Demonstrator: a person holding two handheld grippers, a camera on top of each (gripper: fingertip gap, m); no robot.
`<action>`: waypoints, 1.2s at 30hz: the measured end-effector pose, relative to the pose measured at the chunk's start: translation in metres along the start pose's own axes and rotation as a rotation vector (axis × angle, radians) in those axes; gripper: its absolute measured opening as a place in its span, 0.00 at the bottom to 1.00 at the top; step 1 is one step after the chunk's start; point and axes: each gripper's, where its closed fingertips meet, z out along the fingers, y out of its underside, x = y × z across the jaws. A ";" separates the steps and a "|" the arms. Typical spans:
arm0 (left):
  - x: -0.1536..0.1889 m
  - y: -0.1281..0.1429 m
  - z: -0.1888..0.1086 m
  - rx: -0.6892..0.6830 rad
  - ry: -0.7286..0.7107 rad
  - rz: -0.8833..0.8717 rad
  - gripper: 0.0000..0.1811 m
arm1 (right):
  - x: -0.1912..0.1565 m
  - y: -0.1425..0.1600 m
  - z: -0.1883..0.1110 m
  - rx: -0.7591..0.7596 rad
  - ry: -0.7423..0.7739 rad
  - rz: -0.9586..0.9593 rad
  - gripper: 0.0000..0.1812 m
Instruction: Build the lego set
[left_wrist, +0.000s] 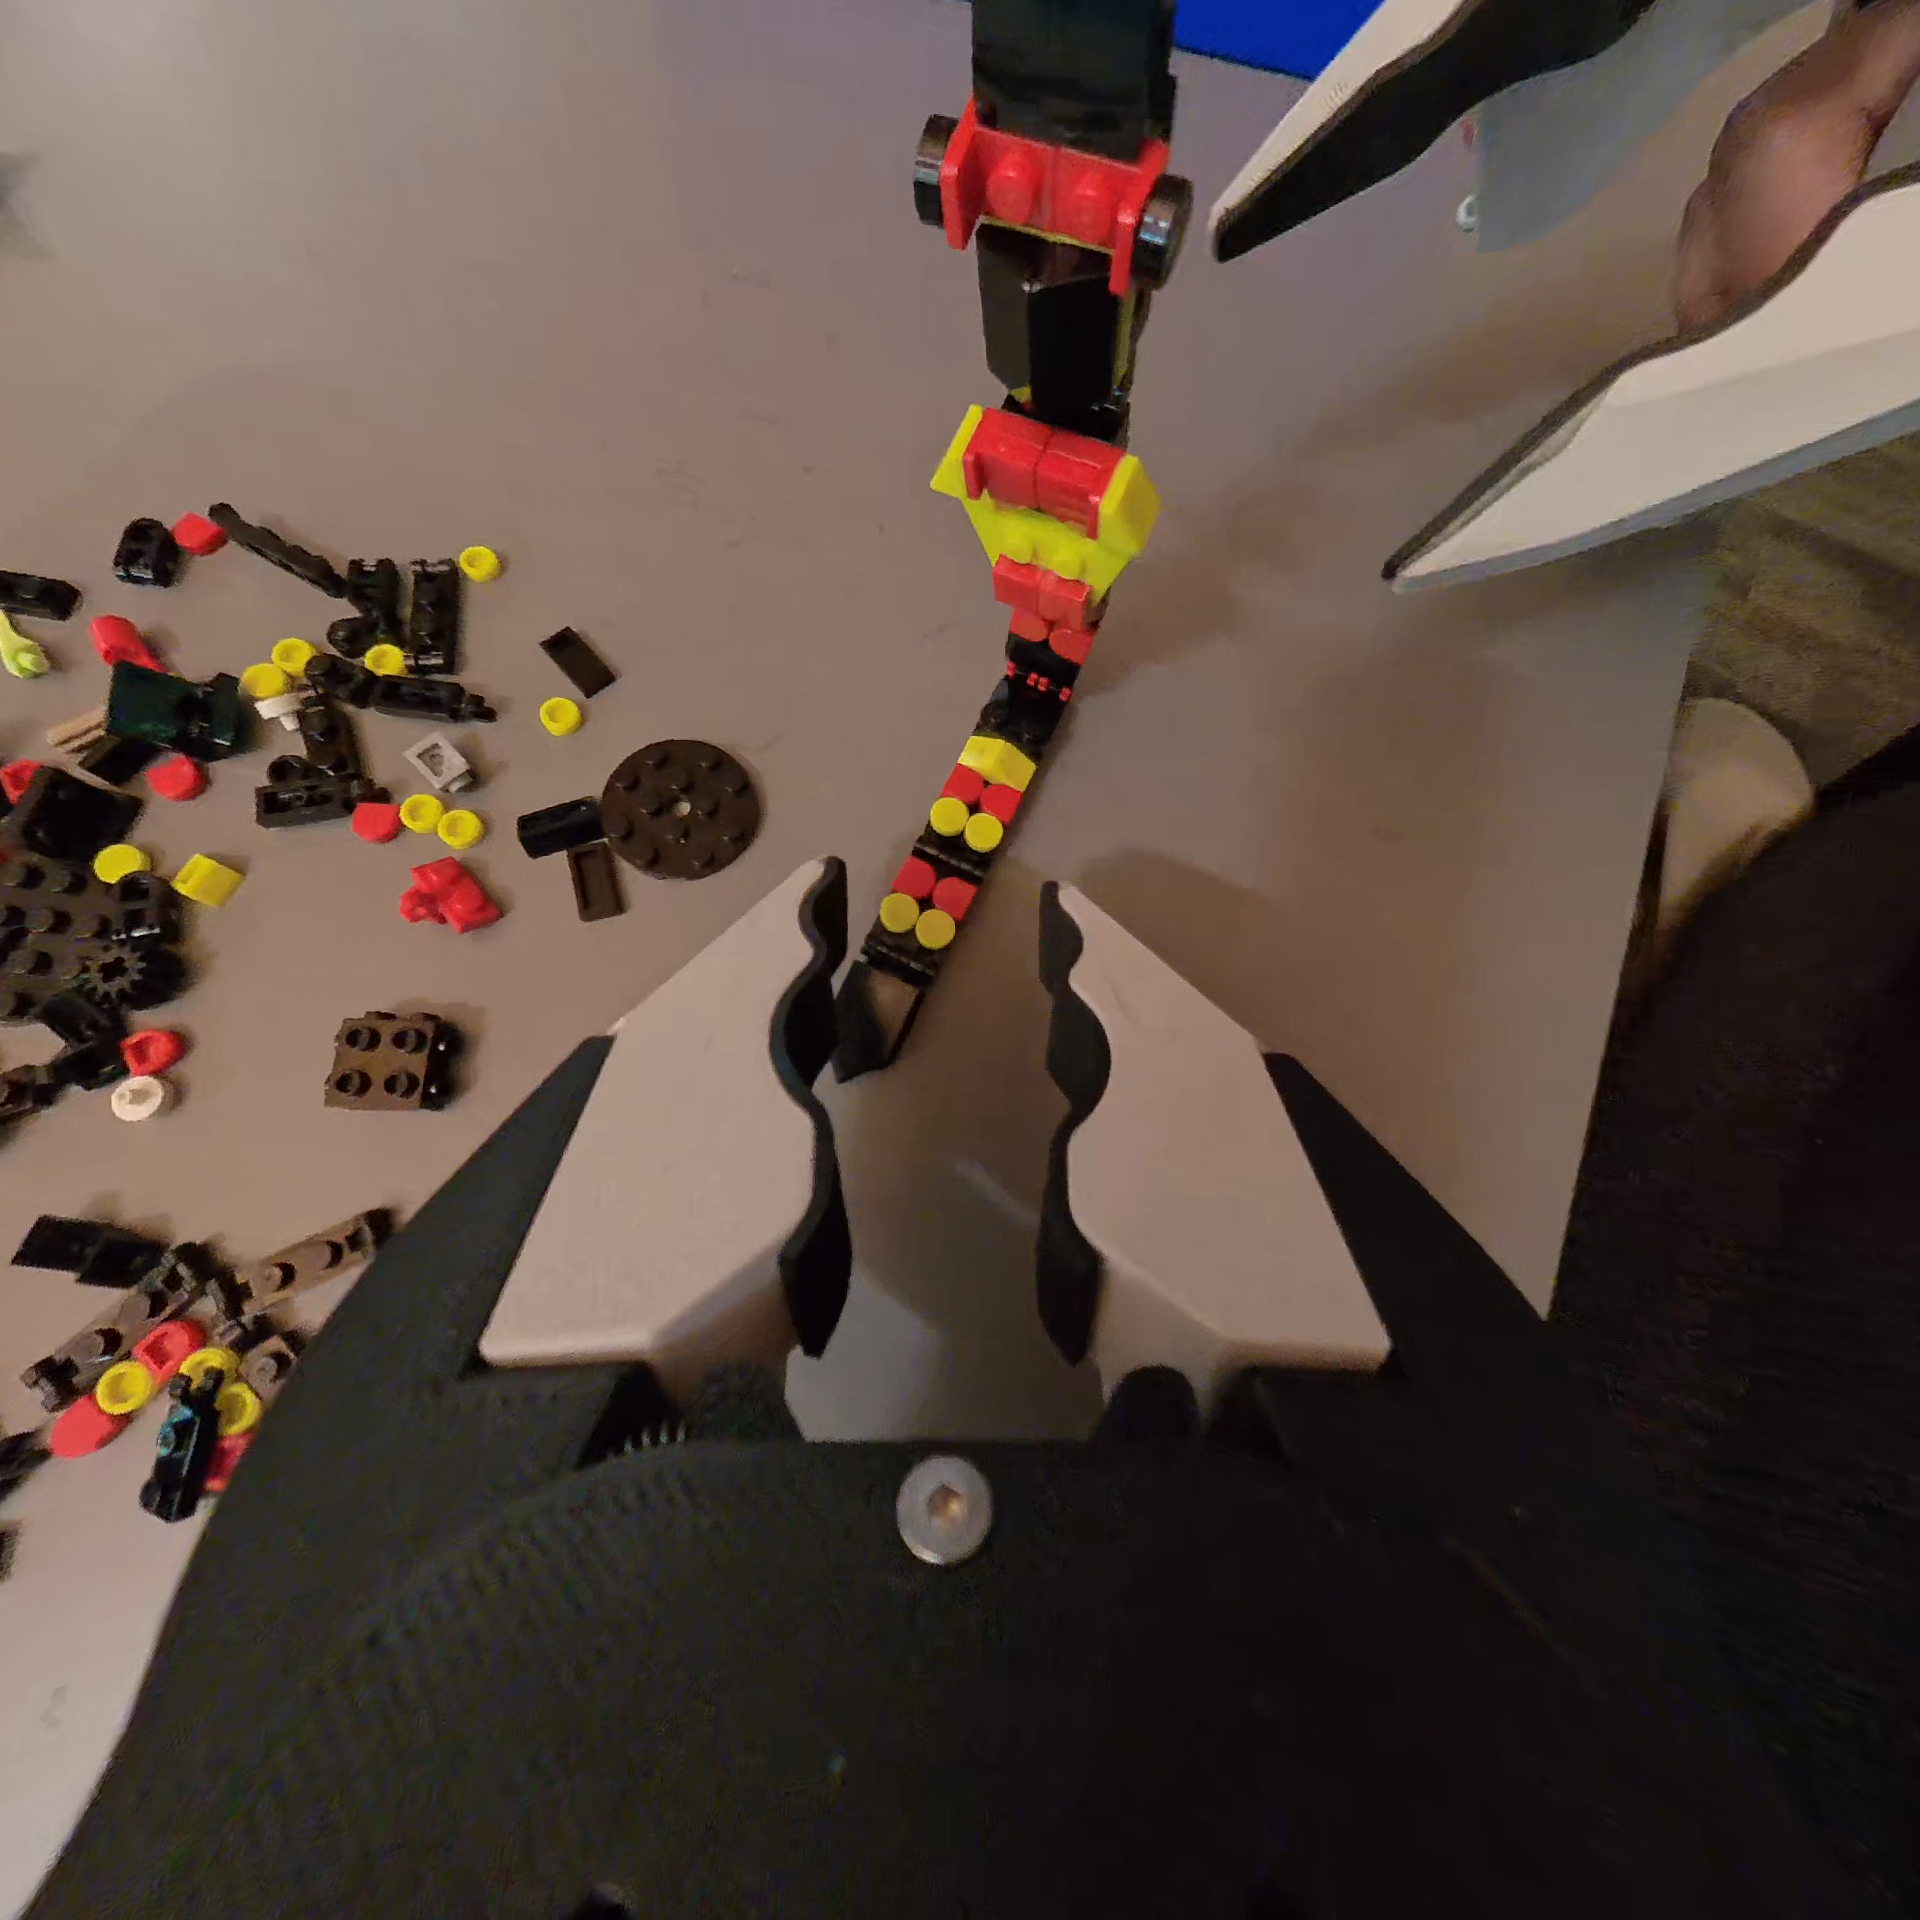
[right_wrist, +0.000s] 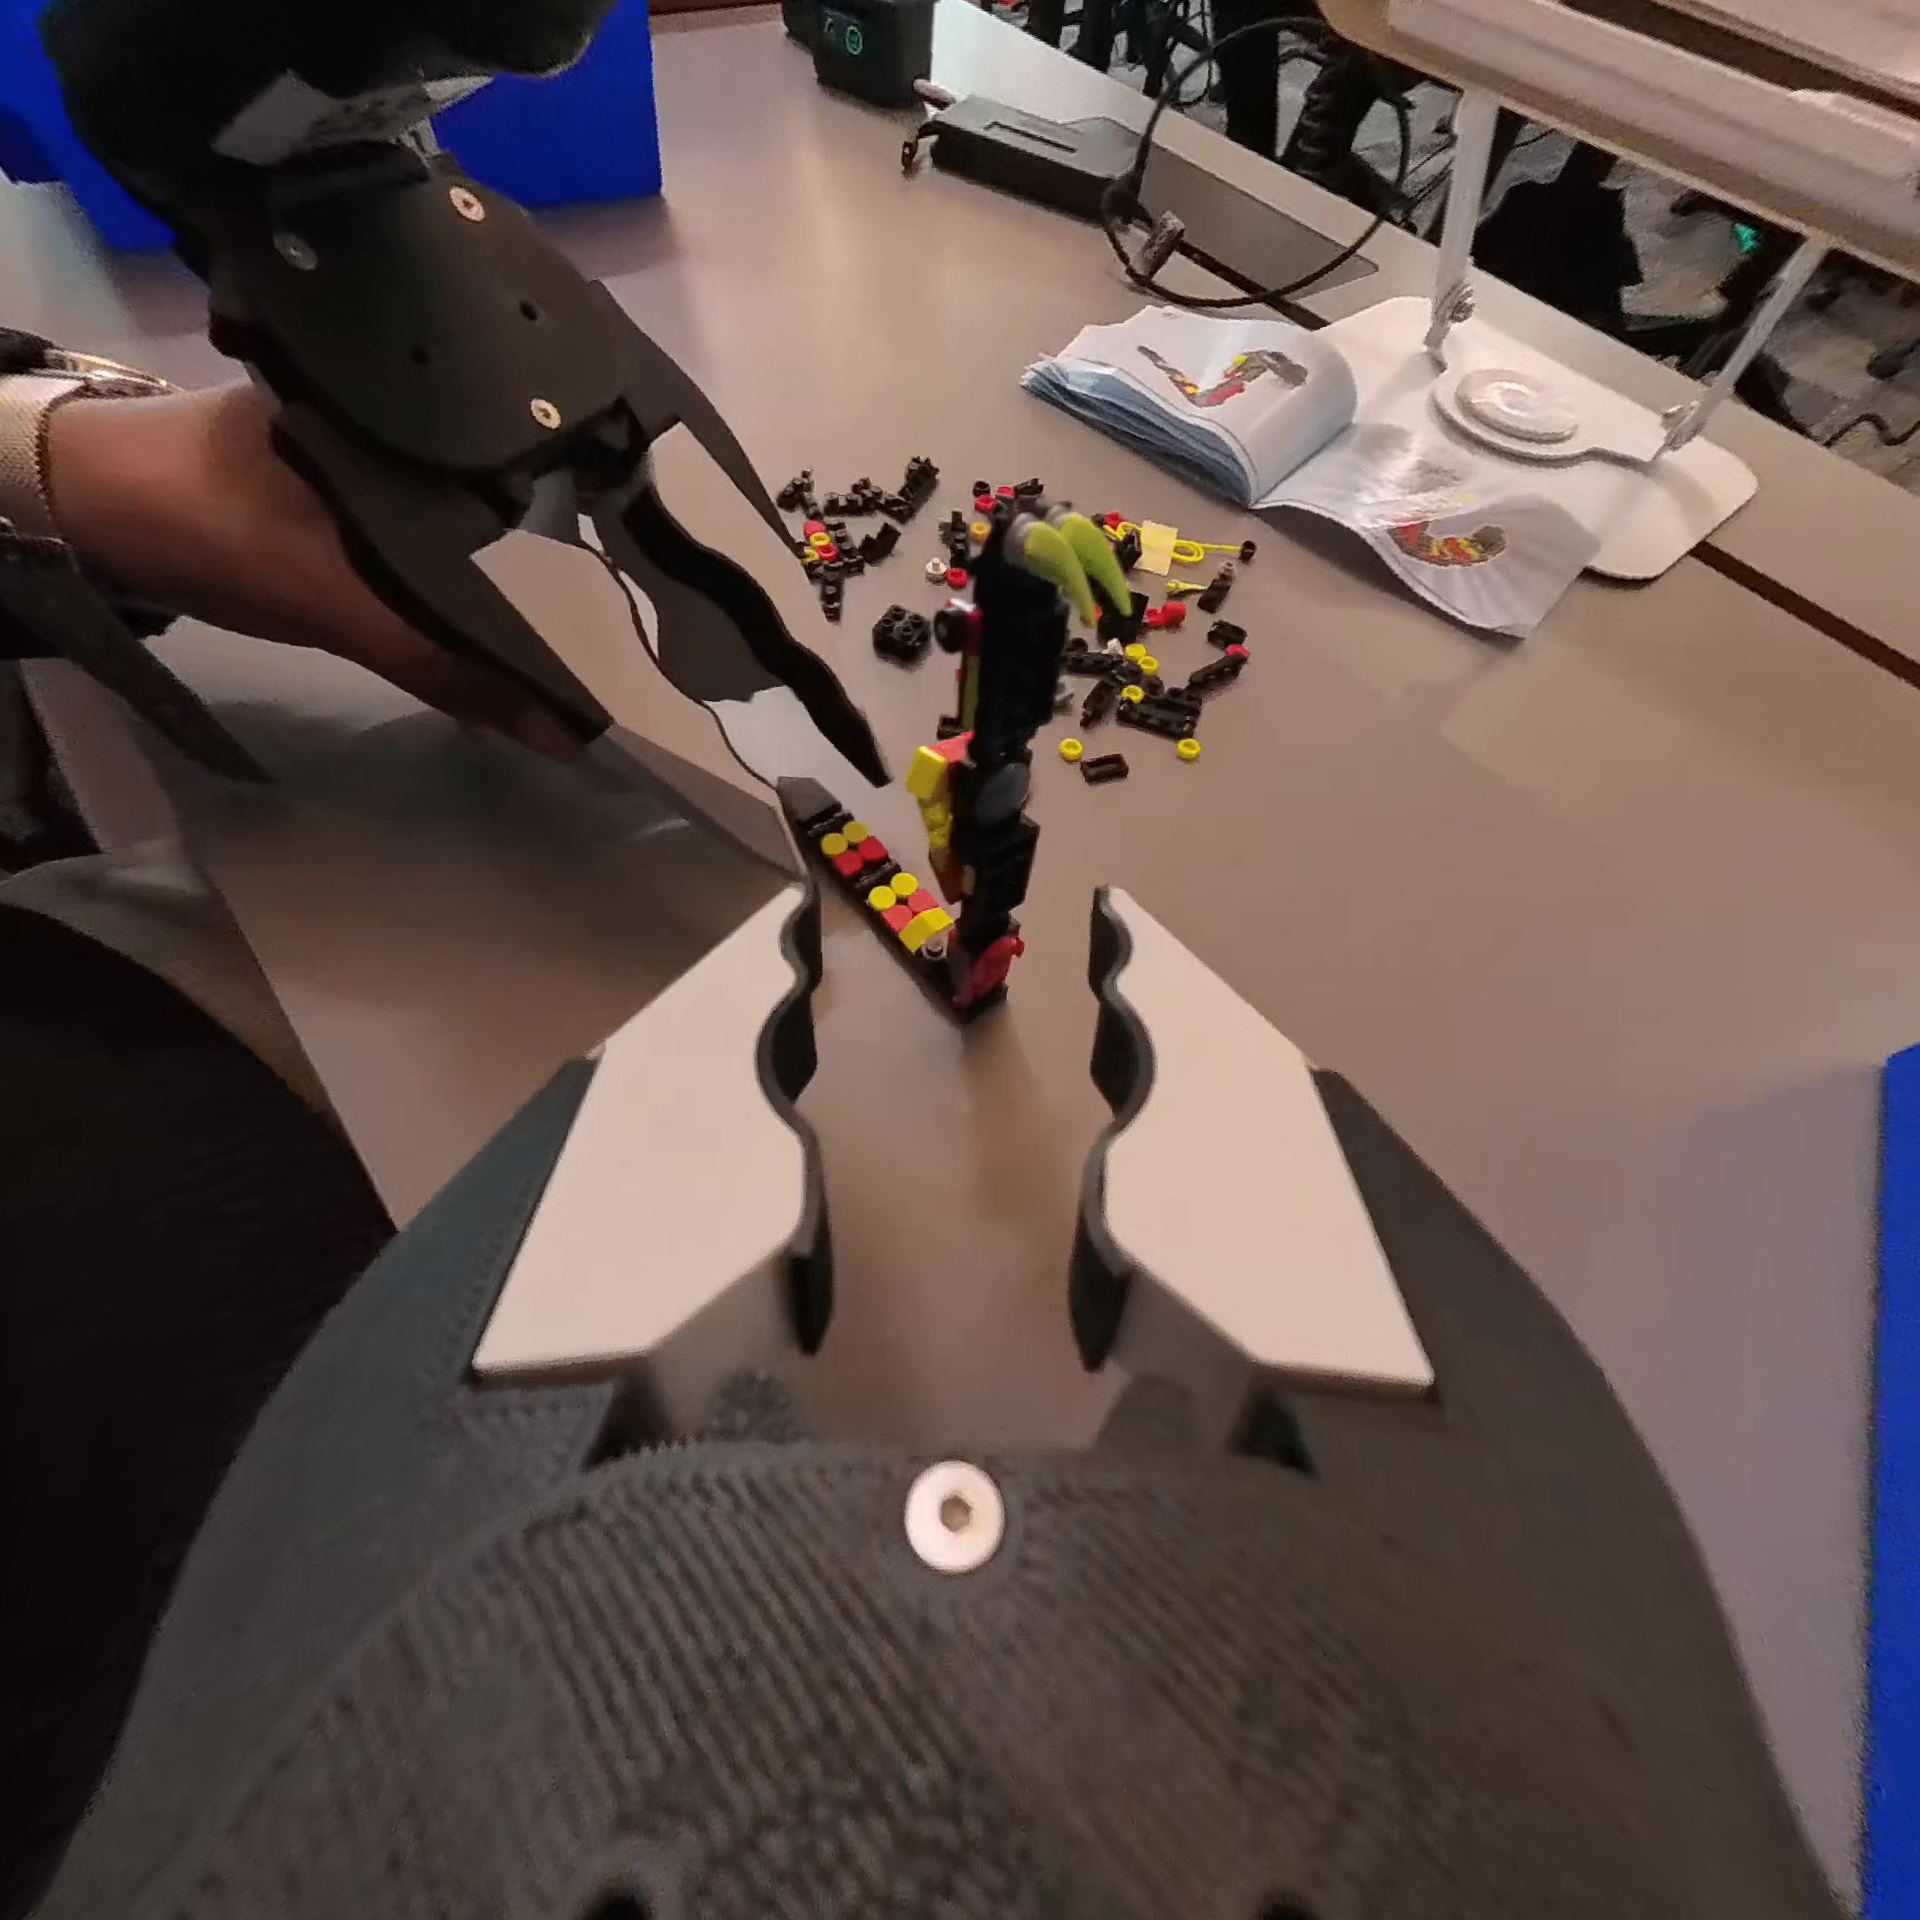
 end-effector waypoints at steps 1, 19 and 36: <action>0.001 0.000 -0.001 0.003 0.000 0.002 0.19 | -0.001 0.000 0.000 0.001 0.007 0.001 0.27; -0.008 0.004 0.001 0.001 0.048 -0.098 0.19 | 0.008 0.002 0.011 0.029 -0.064 0.179 0.27; -0.069 -0.042 -0.064 0.347 -0.372 -0.087 0.60 | 0.004 -0.013 -0.005 0.077 0.055 -0.024 0.29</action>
